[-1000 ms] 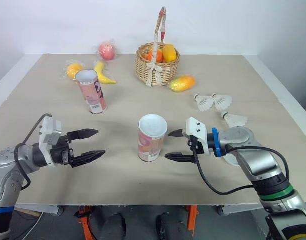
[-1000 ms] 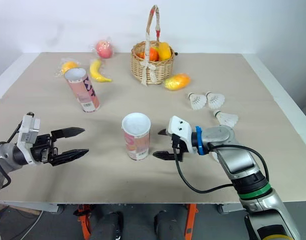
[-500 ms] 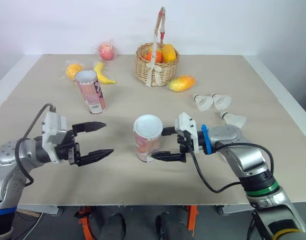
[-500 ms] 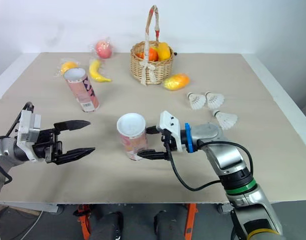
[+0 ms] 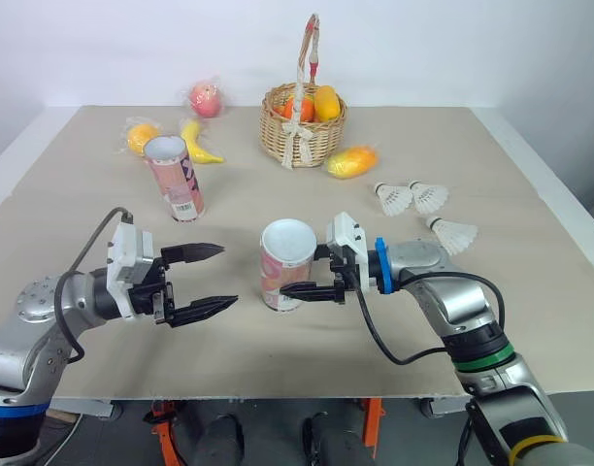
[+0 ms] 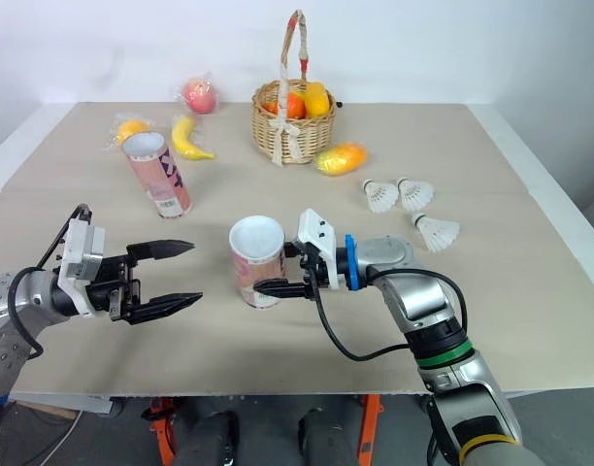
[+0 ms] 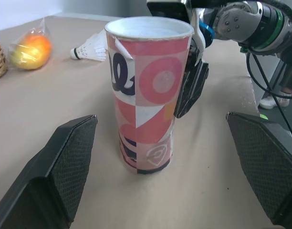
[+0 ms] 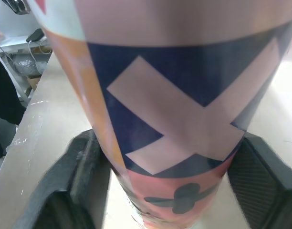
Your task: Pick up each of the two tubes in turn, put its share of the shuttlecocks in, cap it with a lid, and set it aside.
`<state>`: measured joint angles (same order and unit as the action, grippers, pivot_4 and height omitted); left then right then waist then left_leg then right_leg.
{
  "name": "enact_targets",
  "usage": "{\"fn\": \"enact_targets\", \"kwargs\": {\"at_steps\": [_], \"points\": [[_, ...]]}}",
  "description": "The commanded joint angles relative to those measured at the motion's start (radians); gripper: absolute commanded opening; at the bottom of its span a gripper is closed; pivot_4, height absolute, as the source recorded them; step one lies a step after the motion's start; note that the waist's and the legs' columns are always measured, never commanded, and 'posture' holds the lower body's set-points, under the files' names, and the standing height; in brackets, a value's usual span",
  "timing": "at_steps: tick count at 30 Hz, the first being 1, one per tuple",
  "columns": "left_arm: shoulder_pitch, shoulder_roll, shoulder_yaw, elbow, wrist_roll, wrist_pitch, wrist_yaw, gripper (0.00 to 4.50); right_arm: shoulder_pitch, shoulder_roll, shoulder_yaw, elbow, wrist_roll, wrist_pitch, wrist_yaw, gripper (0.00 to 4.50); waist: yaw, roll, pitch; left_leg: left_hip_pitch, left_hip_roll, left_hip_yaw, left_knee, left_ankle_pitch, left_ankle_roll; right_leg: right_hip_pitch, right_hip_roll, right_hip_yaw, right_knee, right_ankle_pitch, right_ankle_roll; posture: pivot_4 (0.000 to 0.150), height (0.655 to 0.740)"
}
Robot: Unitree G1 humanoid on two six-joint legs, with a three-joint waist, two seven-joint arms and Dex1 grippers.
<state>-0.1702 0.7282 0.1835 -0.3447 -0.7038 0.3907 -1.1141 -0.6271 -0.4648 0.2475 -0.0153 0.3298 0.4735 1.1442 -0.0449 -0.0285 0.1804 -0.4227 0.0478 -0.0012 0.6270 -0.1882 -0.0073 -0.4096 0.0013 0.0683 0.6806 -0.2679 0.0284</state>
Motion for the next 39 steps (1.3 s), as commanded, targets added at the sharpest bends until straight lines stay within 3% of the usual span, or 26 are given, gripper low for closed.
{"fn": "enact_targets", "kwargs": {"at_steps": [1, 6, 11, 13, 17, 23, 28, 39], "points": [[-0.043, -0.020, -0.035, 0.012, 0.017, -0.022, -0.002, 4.50, -0.021, -0.010, -0.047, -0.022, 0.030, 0.013, -0.009, 3.04, 0.000, 0.000, 0.000, 0.000, 0.000, 0.000, 0.000, 0.000, 0.000, 0.000, 0.000, 0.000, 0.000, 0.000, 0.000, 0.150, 0.7400], [-0.129, -0.090, -0.108, 0.066, 0.031, -0.022, -0.005, 4.50, -0.019, -0.046, -0.107, -0.058, 0.072, 0.040, -0.010, 3.04, 0.002, 0.000, 0.000, 0.000, -0.001, 0.000, 0.001, 0.000, 0.000, 0.000, 0.000, 0.000, 0.000, 0.000, 0.001, 0.150, 0.7400], [-0.285, -0.223, -0.177, 0.191, 0.056, -0.037, 0.021, 4.50, -0.056, -0.148, -0.288, -0.030, 0.107, 0.074, -0.094, 3.04, 0.012, 0.000, 0.000, -0.001, -0.002, 0.000, 0.004, 0.000, 0.000, 0.001, -0.001, 0.000, 0.000, 0.001, 0.002, 0.150, 0.7400], [-0.337, -0.270, -0.190, 0.236, 0.062, -0.040, 0.031, 4.50, -0.087, -0.189, -0.356, 0.045, 0.088, 0.068, -0.158, 3.04, 0.016, 0.000, 0.000, -0.002, -0.002, 0.000, 0.006, 0.000, 0.000, 0.001, -0.001, 0.000, 0.000, 0.002, 0.003, 0.150, 0.7400], [-0.434, -0.357, -0.221, 0.329, 0.090, -0.053, 0.041, 4.50, -0.219, -0.310, -0.464, 0.386, -0.013, 0.029, -0.365, 3.04, 0.021, 0.000, 0.000, -0.002, -0.003, 0.001, 0.008, 0.000, 0.000, 0.002, -0.001, 0.002, 0.000, 0.004, 0.004, 0.150, 0.7400], [-0.517, -0.449, -0.248, 0.460, 0.144, -0.081, 0.050, 4.50, -0.366, -0.466, -0.506, 0.829, -0.134, -0.081, -0.579, 3.04, 0.021, 0.000, 0.000, -0.002, -0.004, 0.004, 0.006, -0.001, 0.002, 0.000, -0.001, 0.006, -0.001, 0.006, -0.001, 0.150, 0.7400], [-0.556, -0.497, -0.281, 0.542, 0.206, -0.129, 0.047, 4.50, -0.381, -0.481, -0.515, 0.999, -0.160, -0.143, -0.633, 3.04, 0.003, 0.001, 0.000, -0.002, -0.004, 0.006, 0.004, -0.002, 0.003, 0.000, -0.001, 0.008, -0.002, 0.005, -0.002, 0.150, 0.7400], [-0.552, -0.514, -0.284, 0.540, 0.220, -0.135, 0.030, 4.50, -0.348, -0.467, -0.554, 1.151, -0.132, -0.180, -0.652, 3.04, -0.002, 0.004, 0.000, -0.001, -0.005, 0.006, 0.004, -0.001, 0.001, 0.001, -0.003, 0.009, -0.001, 0.006, 0.000, 0.150, 0.7400]]}}
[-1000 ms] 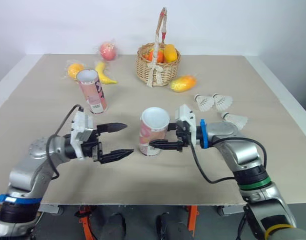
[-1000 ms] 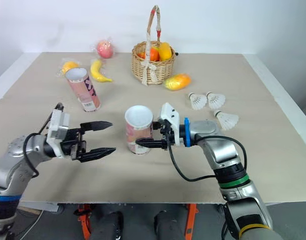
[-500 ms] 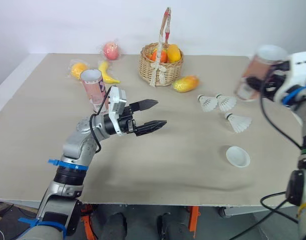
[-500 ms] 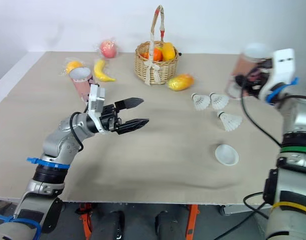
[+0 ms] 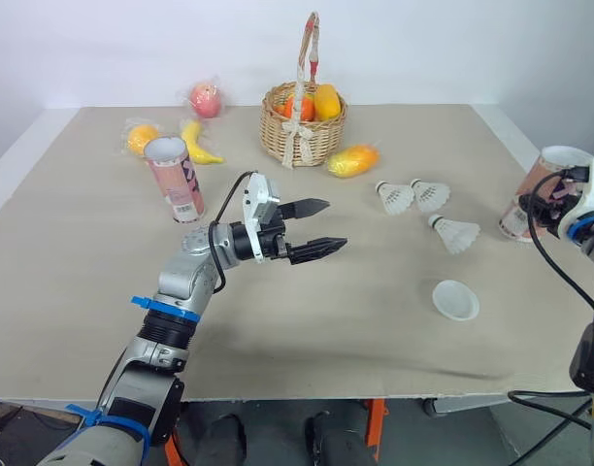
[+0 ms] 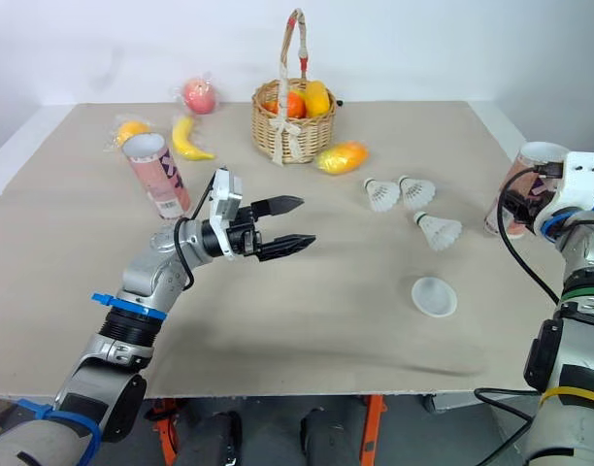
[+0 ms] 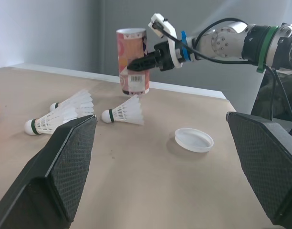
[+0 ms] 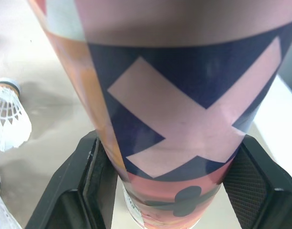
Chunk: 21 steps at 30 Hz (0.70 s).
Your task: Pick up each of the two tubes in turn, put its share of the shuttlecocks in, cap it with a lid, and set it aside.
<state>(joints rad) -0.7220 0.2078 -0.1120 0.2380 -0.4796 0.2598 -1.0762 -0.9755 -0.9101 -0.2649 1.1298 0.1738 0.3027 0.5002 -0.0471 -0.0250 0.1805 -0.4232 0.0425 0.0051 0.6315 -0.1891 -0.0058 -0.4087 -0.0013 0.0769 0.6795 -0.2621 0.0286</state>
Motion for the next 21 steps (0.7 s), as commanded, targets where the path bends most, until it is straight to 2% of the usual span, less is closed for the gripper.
{"fn": "enact_targets", "kwargs": {"at_steps": [1, 3, 5, 6, 7, 14, 21], "points": [[0.004, 0.009, 0.013, -0.047, -0.004, -0.002, -0.007, 4.50, 0.006, -0.022, -0.050, 0.015, 0.026, -0.007, -0.014, 3.04, 0.000, 0.000, 0.000, 0.000, -0.001, 0.000, 0.000, 0.000, 0.000, 0.000, -0.001, 0.000, 0.000, 0.000, 0.000, 0.150, 0.7400], [0.009, 0.014, 0.017, -0.052, -0.007, 0.001, -0.005, 4.50, 0.020, -0.022, -0.068, 0.032, 0.036, 0.002, -0.022, 3.04, 0.000, 0.000, 0.000, 0.000, -0.001, 0.000, 0.000, 0.000, 0.000, 0.000, -0.001, 0.000, 0.000, 0.000, 0.001, 0.150, 0.7400], [0.016, 0.014, 0.020, -0.061, -0.013, 0.007, 0.000, 4.50, 0.046, -0.022, -0.095, 0.045, 0.056, 0.010, -0.018, 3.79, 0.000, 0.000, 0.000, 0.000, -0.002, 0.000, 0.000, 0.000, 0.000, 0.001, -0.002, 0.000, 0.000, 0.000, 0.001, 0.150, 0.7400], [0.019, 0.014, 0.021, -0.066, -0.015, 0.010, 0.001, 4.50, 0.058, -0.023, -0.107, 0.045, 0.065, 0.012, -0.009, 3.83, 0.000, 0.000, 0.000, 0.000, -0.002, 0.000, 0.000, 0.000, 0.000, 0.001, -0.002, 0.000, 0.000, 0.000, 0.002, 0.150, 0.7400], [0.022, 0.014, 0.021, -0.070, -0.015, 0.011, 0.002, 4.50, 0.069, -0.023, -0.115, 0.038, 0.073, 0.018, 0.001, 4.44, 0.001, 0.000, 0.000, 0.000, -0.002, -0.001, 0.001, 0.000, 0.000, 0.002, -0.002, -0.001, 0.000, 0.000, 0.002, 0.150, 0.7400], [0.034, 0.013, 0.025, -0.081, -0.022, 0.021, 0.000, 4.50, 0.126, -0.042, -0.115, -0.059, 0.102, 0.078, 0.140, 4.44, -0.001, 0.001, 0.000, 0.000, -0.004, -0.001, 0.003, 0.000, 0.000, 0.002, -0.003, 0.001, 0.000, 0.001, 0.005, 0.150, 0.7400], [0.036, 0.014, 0.029, -0.081, -0.039, 0.041, -0.012, 4.50, 0.237, -0.080, -0.134, -0.231, 0.132, 0.170, 0.233, 4.44, 0.001, 0.001, 0.000, 0.000, -0.006, -0.001, 0.003, 0.000, 0.000, 0.002, -0.004, 0.001, 0.000, 0.000, 0.010, 0.150, 0.7400]]}}
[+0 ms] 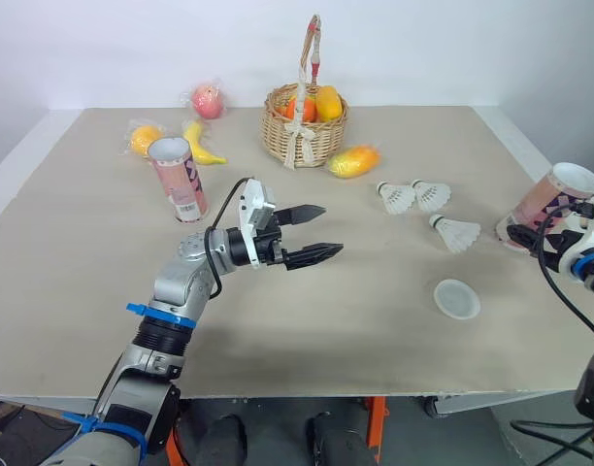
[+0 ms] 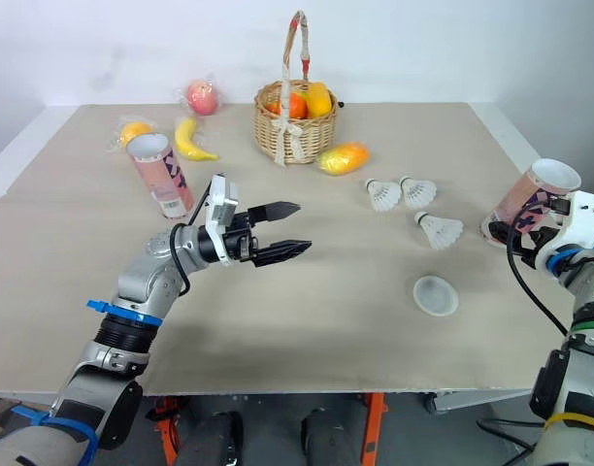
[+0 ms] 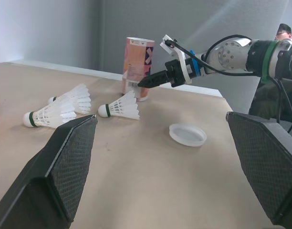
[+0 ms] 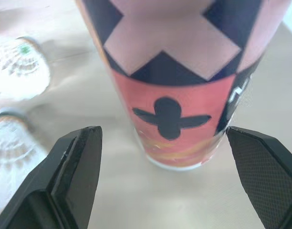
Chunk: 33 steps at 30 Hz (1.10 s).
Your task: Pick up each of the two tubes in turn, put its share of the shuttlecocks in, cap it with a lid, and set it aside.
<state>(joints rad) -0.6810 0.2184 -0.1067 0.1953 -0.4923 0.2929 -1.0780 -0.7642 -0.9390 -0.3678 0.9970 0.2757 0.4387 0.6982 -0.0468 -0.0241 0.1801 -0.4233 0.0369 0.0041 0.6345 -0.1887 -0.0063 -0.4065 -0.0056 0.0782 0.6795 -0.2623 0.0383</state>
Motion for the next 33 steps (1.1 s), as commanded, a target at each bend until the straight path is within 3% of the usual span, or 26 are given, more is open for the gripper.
{"fn": "enact_targets", "kwargs": {"at_steps": [1, 9, 13, 17, 25, 33], "points": [[-0.004, 0.004, 0.025, -0.039, -0.029, 0.011, -0.011, 4.50, 0.052, -0.057, -0.033, -0.132, 0.038, 0.050, 0.053, 4.44, 0.001, 0.000, 0.000, 0.000, 0.000, 0.000, 0.000, 0.000, 0.000, 0.000, 0.000, 0.000, 0.000, 0.000, 0.000, 0.150, 0.7400], [0.080, 0.080, 0.060, -0.137, -0.039, 0.051, 0.024, 4.50, 0.373, -0.111, -0.119, -0.548, 0.138, 0.189, 0.194, 4.44, 0.000, 0.002, -0.001, -0.001, 0.000, -0.001, 0.000, 0.000, 0.000, 0.000, -0.001, 0.000, 0.000, -0.001, 0.001, 0.150, 0.7400], [0.216, 0.138, 0.145, -0.275, -0.049, 0.127, 0.171, 4.50, 0.499, -0.055, -0.119, -0.990, 0.253, 0.210, 0.251, 4.44, -0.015, 0.005, -0.001, 0.003, 0.002, 0.000, 0.000, 0.000, 0.000, 0.000, 0.002, 0.003, 0.001, -0.003, 0.004, 0.150, 0.7400], [0.356, 0.122, 0.270, -0.385, -0.006, 0.116, 0.408, 4.50, 0.425, 0.054, 0.030, -1.239, 0.335, 0.245, 0.220, 4.44, -0.014, 0.001, 0.000, 0.004, 0.006, -0.002, 0.003, 0.001, -0.001, 0.002, 0.006, 0.001, 0.001, 0.002, 0.003, 0.150, 0.7400], [0.473, 0.093, 0.443, -0.357, 0.132, -0.019, 0.737, 4.50, 0.275, 0.281, 0.270, -1.233, 0.253, 0.166, 0.133, 4.44, 0.013, -0.003, 0.001, 0.001, 0.008, -0.002, 0.003, 0.007, -0.001, 0.000, 0.009, 0.001, 0.001, 0.008, 0.001, 0.150, 0.7400], [0.424, 0.129, 0.419, -0.222, 0.173, -0.062, 0.733, 4.50, 0.259, 0.335, 0.335, -1.252, 0.230, 0.116, 0.144, 4.44, 0.024, -0.004, 0.001, -0.004, 0.007, -0.001, 0.003, 0.007, -0.002, -0.002, 0.007, 0.001, -0.002, 0.008, 0.000, 0.150, 0.7400]]}}
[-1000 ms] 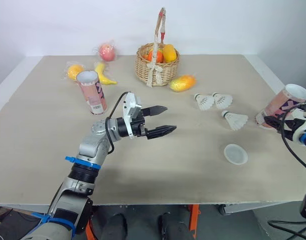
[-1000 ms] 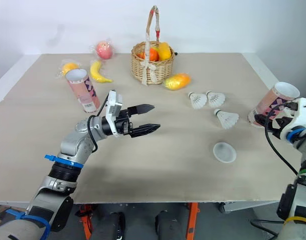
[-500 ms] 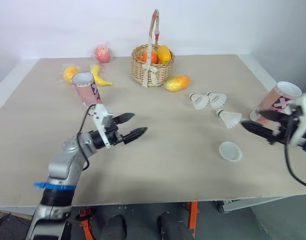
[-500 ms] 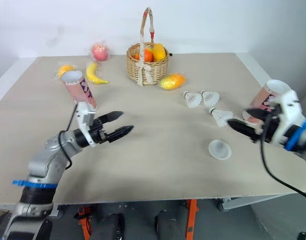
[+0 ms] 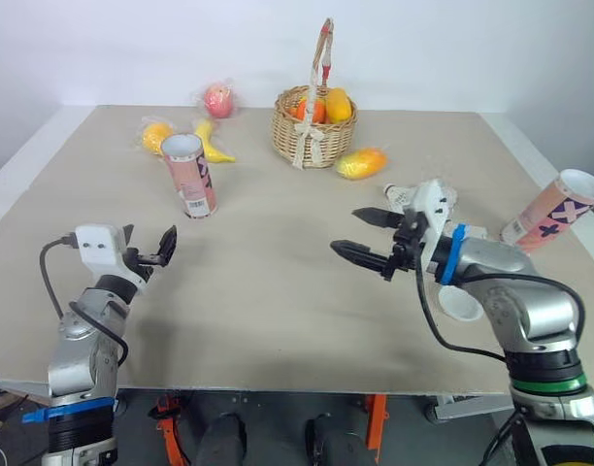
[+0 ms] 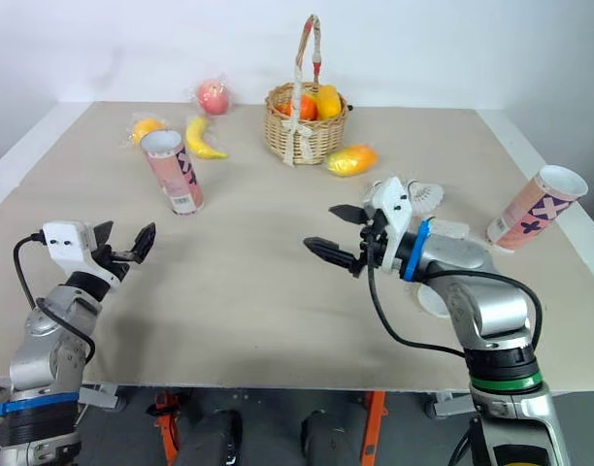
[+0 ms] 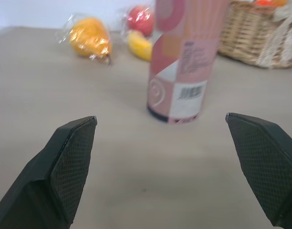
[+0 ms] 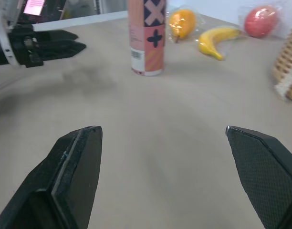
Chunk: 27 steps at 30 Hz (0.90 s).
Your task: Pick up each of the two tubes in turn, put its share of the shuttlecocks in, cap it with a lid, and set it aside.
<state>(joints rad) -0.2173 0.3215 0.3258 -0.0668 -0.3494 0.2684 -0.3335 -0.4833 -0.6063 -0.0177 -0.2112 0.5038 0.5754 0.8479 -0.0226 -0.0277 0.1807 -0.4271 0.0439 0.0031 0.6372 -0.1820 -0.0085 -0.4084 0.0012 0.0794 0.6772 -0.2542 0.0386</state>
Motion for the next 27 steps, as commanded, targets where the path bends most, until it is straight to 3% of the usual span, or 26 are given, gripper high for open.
{"fn": "enact_targets", "kwargs": {"at_steps": [1, 15, 27], "points": [[-0.054, 0.030, -0.021, 0.070, 0.035, -0.044, -0.015, 4.50, -0.022, 0.005, -0.012, -0.054, 0.004, -0.018, -0.012, 4.44, 0.000, 0.000, 0.000, 0.000, 0.000, 0.000, 0.000, 0.000, 0.000, 0.000, 0.000, 0.000, 0.000, 0.000, 0.000, 0.150, 0.7400], [-0.394, 0.093, -0.119, 0.582, 0.123, -0.216, -0.135, 4.50, 0.027, 0.011, -0.013, -0.168, 0.000, 0.023, -0.096, 4.44, 0.000, 0.000, 0.000, 0.000, 0.002, -0.002, -0.001, 0.000, 0.000, 0.000, 0.003, -0.002, 0.000, 0.000, -0.001, 0.150, 0.7400], [-0.683, 0.063, -0.150, 1.072, 0.197, -0.407, -0.148, 4.50, 0.056, -0.018, -0.038, -0.218, 0.003, 0.056, -0.137, 4.44, 0.001, -0.001, 0.000, -0.003, 0.001, -0.003, -0.001, 0.000, 0.000, -0.001, 0.002, -0.004, -0.002, -0.001, 0.000, 0.150, 0.7400]]}}
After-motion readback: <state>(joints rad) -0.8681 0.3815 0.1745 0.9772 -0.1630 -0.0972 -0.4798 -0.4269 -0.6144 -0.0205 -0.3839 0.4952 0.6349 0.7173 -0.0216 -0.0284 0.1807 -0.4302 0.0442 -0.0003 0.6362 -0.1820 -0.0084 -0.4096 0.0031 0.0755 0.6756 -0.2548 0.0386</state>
